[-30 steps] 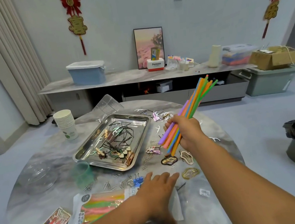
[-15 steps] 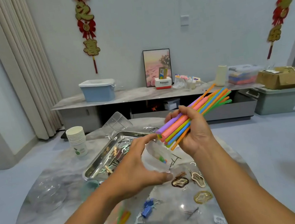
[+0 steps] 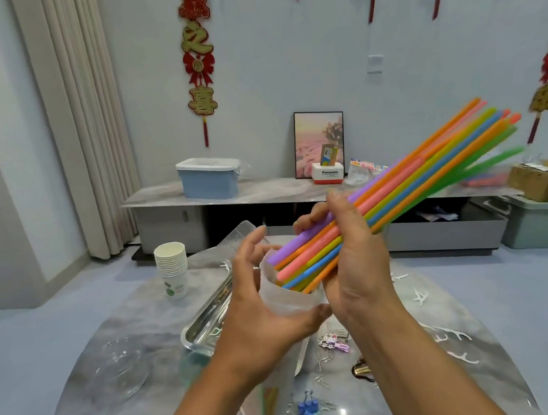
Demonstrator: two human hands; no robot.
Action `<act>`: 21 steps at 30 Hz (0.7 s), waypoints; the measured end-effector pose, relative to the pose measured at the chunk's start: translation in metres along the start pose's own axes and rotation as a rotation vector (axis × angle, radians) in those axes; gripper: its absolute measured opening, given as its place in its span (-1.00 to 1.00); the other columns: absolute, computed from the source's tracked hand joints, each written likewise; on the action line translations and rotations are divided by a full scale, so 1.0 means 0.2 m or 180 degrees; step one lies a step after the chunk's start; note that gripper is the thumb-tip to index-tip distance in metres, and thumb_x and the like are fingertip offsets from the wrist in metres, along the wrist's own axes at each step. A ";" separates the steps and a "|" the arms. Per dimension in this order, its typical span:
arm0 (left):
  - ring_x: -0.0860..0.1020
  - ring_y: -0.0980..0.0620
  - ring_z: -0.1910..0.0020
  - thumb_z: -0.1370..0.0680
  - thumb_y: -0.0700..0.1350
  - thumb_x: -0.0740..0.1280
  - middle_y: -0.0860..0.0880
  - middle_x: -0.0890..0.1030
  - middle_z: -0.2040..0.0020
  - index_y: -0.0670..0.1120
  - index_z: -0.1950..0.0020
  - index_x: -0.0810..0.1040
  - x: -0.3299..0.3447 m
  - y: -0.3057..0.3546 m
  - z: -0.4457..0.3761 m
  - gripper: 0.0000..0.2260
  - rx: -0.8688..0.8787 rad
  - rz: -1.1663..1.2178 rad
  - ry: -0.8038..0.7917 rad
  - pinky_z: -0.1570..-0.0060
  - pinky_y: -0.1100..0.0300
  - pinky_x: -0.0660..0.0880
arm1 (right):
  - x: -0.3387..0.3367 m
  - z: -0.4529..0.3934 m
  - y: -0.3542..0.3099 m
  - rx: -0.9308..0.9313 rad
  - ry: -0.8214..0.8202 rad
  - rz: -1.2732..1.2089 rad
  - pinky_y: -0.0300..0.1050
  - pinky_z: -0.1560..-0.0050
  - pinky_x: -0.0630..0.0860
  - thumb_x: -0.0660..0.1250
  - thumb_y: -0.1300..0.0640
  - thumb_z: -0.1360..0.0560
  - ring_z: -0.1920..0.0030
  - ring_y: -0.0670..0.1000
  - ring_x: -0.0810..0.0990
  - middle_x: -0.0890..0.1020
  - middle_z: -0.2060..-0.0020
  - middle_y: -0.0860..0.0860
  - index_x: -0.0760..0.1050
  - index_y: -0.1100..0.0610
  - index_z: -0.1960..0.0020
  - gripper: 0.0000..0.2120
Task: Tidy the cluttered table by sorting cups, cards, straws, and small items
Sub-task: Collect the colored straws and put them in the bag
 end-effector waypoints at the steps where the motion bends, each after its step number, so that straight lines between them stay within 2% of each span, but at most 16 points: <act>1: 0.53 0.22 -0.25 -0.23 -0.03 0.70 0.41 0.37 -0.22 0.38 -0.48 0.11 0.00 0.00 0.00 0.04 0.0025 -0.0012 0.0026 -0.18 0.14 0.57 | 0.02 0.01 -0.01 -0.0049 -0.0068 0.0127 0.03 0.03 0.64 0.38 0.10 -0.58 0.22 0.06 0.67 0.64 0.35 0.06 0.61 0.06 0.32 -0.72; 3: 0.52 0.19 -0.27 -0.23 0.00 0.70 0.35 0.37 -0.26 0.37 -0.50 0.08 -0.01 0.00 -0.01 0.06 0.0080 -0.0002 0.0049 -0.23 0.10 0.54 | 0.06 0.02 -0.05 -0.0140 -0.0207 0.0354 0.02 0.07 0.64 0.37 0.13 -0.58 0.22 0.07 0.68 0.65 0.37 0.05 0.62 0.04 0.35 -0.68; 5: 0.51 0.17 -0.29 -0.24 0.02 0.70 0.31 0.37 -0.28 0.37 -0.52 0.07 -0.01 -0.01 -0.01 0.07 0.0115 0.0060 0.0057 -0.25 0.11 0.52 | 0.09 0.02 -0.08 -0.0195 -0.0343 0.0496 0.02 0.12 0.65 0.36 0.16 -0.59 0.23 0.10 0.69 0.63 0.37 0.06 0.59 0.10 0.27 -0.75; 9: 0.46 0.27 -0.29 -0.26 0.04 0.67 0.37 0.34 -0.27 0.38 -0.50 0.07 -0.01 0.01 0.00 0.03 0.0186 0.0160 0.0106 -0.14 0.40 0.47 | 0.14 -0.01 -0.10 -0.0039 -0.0421 0.0696 -0.01 0.20 0.63 0.36 0.18 -0.59 0.26 0.10 0.69 0.61 0.39 0.07 0.53 0.18 0.17 -0.83; 12: 0.45 0.19 -0.35 -0.26 0.03 0.66 0.34 0.36 -0.31 0.29 -0.51 0.11 0.00 0.03 0.02 0.00 0.0429 0.0098 0.0294 -0.17 0.40 0.43 | 0.14 -0.04 -0.11 0.0275 -0.0219 0.0201 -0.05 0.21 0.63 0.36 0.22 -0.58 0.32 0.08 0.67 0.57 0.40 0.07 0.48 0.18 0.07 -0.91; 14: 0.41 0.19 -0.37 -0.27 0.03 0.66 0.40 0.34 -0.31 0.21 -0.53 0.12 0.01 0.05 0.03 -0.01 0.0600 0.0021 0.0389 -0.17 0.45 0.40 | 0.13 -0.05 -0.11 0.0500 -0.0110 -0.0218 -0.06 0.20 0.65 0.36 0.23 -0.58 0.36 0.06 0.62 0.53 0.41 0.06 0.42 0.19 0.00 -0.89; 17: 0.46 0.13 -0.34 -0.29 0.01 0.66 0.33 0.37 -0.32 0.18 -0.54 0.12 0.03 0.08 0.04 -0.02 0.0773 0.0064 0.0320 -0.19 0.35 0.46 | 0.12 -0.05 -0.11 0.0768 -0.0169 -0.0219 -0.05 0.11 0.69 0.35 0.23 -0.58 0.37 0.05 0.62 0.52 0.40 0.06 0.39 0.19 -0.06 -0.86; 19: 0.48 0.06 -0.34 -0.30 -0.03 0.66 0.23 0.39 -0.34 0.15 -0.55 0.11 0.05 0.11 0.05 0.00 0.0940 0.0103 0.0261 -0.22 0.26 0.49 | 0.11 -0.03 -0.13 0.0850 -0.0194 -0.0130 -0.05 0.12 0.70 0.35 0.22 -0.57 0.36 0.05 0.65 0.54 0.39 0.06 0.41 0.20 -0.06 -0.86; 21: 0.48 -0.07 -0.35 -0.29 -0.08 0.67 0.12 0.39 -0.37 0.12 -0.56 0.10 0.04 0.18 0.04 0.02 0.1173 0.0206 0.0266 -0.22 0.04 0.54 | 0.12 -0.01 -0.20 0.0771 -0.0225 -0.0164 -0.05 0.16 0.68 0.37 0.20 -0.57 0.34 0.05 0.66 0.55 0.38 0.06 0.44 0.19 -0.04 -0.88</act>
Point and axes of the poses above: each hand's wrist, its own z-axis away from the middle knuckle, its own x-axis out of the palm, y = z × x, the point moved 6 cm from there along -z, towards the middle knuckle
